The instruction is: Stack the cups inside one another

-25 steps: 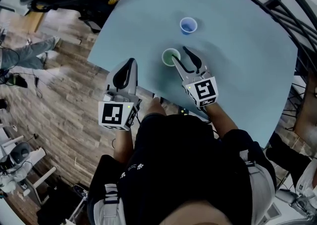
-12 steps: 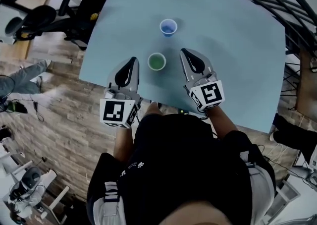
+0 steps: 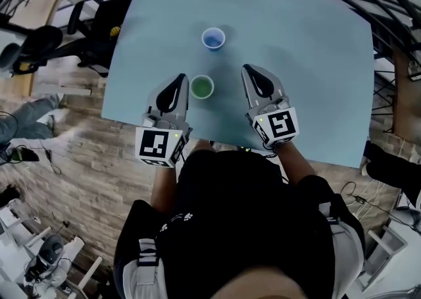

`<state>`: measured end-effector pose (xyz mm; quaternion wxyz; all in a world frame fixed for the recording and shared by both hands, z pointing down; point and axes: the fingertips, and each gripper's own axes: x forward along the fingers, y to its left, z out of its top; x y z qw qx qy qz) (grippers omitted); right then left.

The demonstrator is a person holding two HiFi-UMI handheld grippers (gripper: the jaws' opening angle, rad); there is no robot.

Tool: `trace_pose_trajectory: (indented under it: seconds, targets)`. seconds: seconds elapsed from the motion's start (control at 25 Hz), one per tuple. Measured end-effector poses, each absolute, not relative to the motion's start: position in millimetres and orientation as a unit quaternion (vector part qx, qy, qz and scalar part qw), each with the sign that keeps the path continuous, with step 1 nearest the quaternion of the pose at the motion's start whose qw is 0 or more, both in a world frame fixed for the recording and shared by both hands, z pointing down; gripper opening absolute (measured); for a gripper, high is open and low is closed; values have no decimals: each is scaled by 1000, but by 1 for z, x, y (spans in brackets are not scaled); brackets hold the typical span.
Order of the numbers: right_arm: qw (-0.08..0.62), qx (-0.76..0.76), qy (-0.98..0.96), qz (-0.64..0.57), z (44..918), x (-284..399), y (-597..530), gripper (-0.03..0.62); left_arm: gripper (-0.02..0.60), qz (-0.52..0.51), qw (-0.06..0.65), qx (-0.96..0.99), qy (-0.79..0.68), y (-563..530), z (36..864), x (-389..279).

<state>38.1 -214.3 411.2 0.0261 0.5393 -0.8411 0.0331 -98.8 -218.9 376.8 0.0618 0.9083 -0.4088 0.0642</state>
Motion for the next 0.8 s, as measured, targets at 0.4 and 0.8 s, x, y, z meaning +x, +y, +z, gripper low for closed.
trace_pose_trajectory:
  seconds: [0.4, 0.8]
  targets:
    - [51, 535, -842, 49, 435, 30, -246, 81, -6, 64, 66, 910, -404, -235, 379, -102]
    - [75, 524, -845, 77, 464, 23, -280, 183, -6, 74, 71, 902, -420, -247, 380, -117]
